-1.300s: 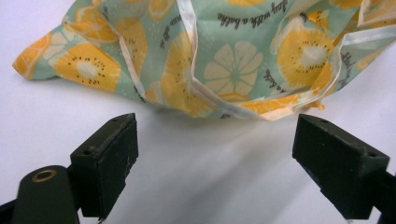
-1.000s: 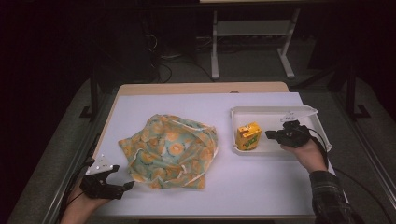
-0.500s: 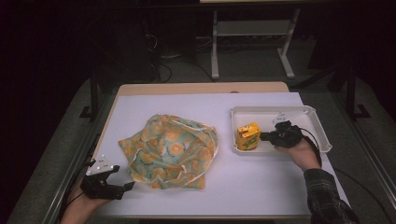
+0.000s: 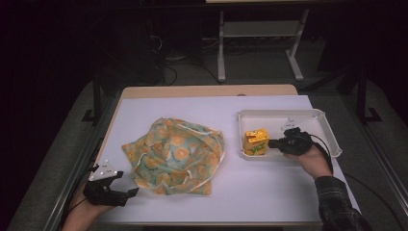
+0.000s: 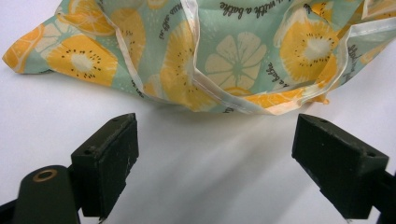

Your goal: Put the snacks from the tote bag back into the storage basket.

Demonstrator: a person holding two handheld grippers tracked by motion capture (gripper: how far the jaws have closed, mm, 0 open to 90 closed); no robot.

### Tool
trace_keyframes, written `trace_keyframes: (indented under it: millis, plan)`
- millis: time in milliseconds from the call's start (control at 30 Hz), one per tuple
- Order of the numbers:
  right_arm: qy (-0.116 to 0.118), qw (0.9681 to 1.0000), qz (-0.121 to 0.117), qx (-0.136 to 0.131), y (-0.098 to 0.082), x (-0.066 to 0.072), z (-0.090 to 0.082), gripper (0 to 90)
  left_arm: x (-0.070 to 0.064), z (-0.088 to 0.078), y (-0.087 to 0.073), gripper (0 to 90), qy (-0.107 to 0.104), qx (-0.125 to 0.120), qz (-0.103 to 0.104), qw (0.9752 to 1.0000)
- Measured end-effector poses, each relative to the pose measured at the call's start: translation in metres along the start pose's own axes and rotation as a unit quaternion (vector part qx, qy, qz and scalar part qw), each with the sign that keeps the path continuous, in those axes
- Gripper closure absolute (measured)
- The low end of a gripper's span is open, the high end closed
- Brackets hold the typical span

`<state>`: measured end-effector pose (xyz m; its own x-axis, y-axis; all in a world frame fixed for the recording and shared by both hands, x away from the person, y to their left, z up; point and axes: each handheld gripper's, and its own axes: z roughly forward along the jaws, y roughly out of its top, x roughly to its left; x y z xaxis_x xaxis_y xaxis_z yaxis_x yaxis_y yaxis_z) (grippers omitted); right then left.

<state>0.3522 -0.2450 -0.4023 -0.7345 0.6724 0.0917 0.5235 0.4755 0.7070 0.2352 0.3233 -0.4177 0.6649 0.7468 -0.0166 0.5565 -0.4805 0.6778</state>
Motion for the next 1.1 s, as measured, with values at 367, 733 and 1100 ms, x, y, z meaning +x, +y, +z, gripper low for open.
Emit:
trace_keyframes:
  millis: [367,733,1100]
  plan:
    - [0.004,0.9999,-0.009,0.005,-0.003,0.005,-0.004,89.9,0.000,0.000,0.000,14.1,-0.001,0.000,0.001,1.0000]
    - [0.006,0.9999,-0.013,0.007,-0.005,0.007,-0.006,89.5,-0.001,0.001,0.001,14.1,-0.003,0.002,0.001,1.0000]
    - [-0.032,0.9994,0.013,-0.005,-0.011,0.012,-0.031,67.4,-0.001,0.001,0.001,14.1,-0.002,0.001,0.003,1.0000]
